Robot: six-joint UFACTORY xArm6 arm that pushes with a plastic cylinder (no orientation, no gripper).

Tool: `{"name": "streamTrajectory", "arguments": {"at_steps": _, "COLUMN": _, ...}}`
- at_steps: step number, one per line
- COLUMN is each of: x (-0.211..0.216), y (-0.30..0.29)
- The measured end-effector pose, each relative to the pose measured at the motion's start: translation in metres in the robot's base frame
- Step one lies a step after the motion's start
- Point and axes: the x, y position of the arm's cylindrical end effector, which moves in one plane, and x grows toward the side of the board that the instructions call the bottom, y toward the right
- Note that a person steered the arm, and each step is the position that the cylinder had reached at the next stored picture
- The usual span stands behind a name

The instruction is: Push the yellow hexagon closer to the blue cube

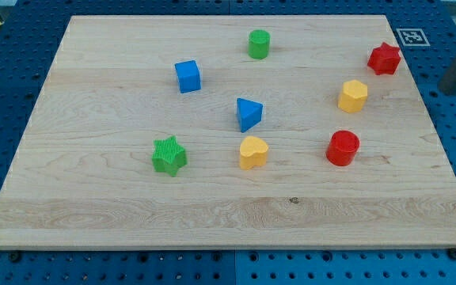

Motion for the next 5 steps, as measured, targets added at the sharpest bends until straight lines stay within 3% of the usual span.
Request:
{"name": "streamTrajectory", "arguments": {"at_steps": 1, "x": 0.012, "y": -0.063}}
{"name": "streamTrajectory", "arguments": {"at_steps": 2, "x": 0.011, "y": -0.069}}
{"name": "streamTrajectory", "arguments": {"at_steps": 3, "x": -0.007, "y": -0.116}}
{"name": "streamTrajectory", "arguments": {"at_steps": 5, "x": -0.004, "y": -0.231}}
